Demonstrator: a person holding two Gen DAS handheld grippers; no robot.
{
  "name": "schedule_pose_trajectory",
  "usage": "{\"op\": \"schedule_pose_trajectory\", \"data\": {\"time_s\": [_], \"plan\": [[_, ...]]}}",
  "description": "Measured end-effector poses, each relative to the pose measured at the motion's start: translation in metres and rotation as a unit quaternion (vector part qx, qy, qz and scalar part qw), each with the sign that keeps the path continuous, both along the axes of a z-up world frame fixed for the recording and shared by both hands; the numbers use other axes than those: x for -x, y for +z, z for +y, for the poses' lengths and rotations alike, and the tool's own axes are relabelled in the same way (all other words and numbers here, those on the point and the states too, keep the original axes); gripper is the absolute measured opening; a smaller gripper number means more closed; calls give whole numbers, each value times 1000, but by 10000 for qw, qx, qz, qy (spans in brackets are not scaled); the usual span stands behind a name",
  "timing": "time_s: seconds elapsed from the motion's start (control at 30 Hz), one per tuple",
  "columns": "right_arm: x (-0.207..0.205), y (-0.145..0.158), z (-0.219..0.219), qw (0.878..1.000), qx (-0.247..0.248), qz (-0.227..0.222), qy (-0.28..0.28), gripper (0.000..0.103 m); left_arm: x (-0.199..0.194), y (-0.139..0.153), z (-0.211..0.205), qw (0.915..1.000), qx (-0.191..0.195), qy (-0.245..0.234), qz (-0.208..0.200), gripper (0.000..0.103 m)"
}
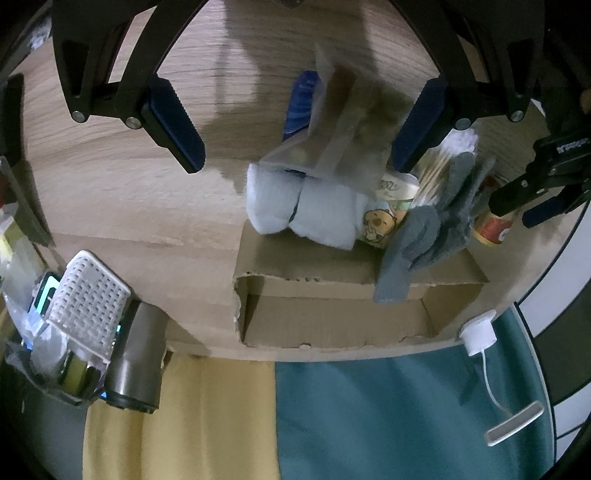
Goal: Organize objects
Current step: 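Grasp the red-and-gold tin with the left gripper while the right grasps the translucent food bag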
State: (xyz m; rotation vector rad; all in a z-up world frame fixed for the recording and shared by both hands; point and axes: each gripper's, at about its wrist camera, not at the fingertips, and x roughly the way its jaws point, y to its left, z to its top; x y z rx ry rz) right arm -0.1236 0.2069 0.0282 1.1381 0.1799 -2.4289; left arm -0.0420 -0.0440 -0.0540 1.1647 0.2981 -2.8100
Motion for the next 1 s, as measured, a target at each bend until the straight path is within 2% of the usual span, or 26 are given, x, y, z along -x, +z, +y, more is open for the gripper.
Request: {"op": "schedule_pose_trajectory", "data": {"time_s": [0.17,0.2,0.23,0.27,0.5,0.73,1.0], "plan": [[1,-4,-4,10000,5,-71,18,102,3,-5,-4,9999,-54,-56,-65,99],[1,-5,-5,9999,-3,-102,20,99,3,-7,-4,9999,-64,-69,-102,91],[1,-6,-6,9998,27,-162,57,91,4,-8,-5,9998,-97,-85,-154,86],[1,-7,-6,9996,91,-249,110,84,5,-10,-6,9997,-152,-101,-190,85],[-1,-10,-10,9988,168,-423,193,71,5,-15,-8,9990,-314,-190,-274,60],[-8,-9,-12,9986,187,-379,309,52,-1,-16,-8,9989,-357,-238,-205,58],[-11,-2,-11,9987,263,-259,348,47,-6,-3,-6,9992,-311,-263,-53,58]]}}
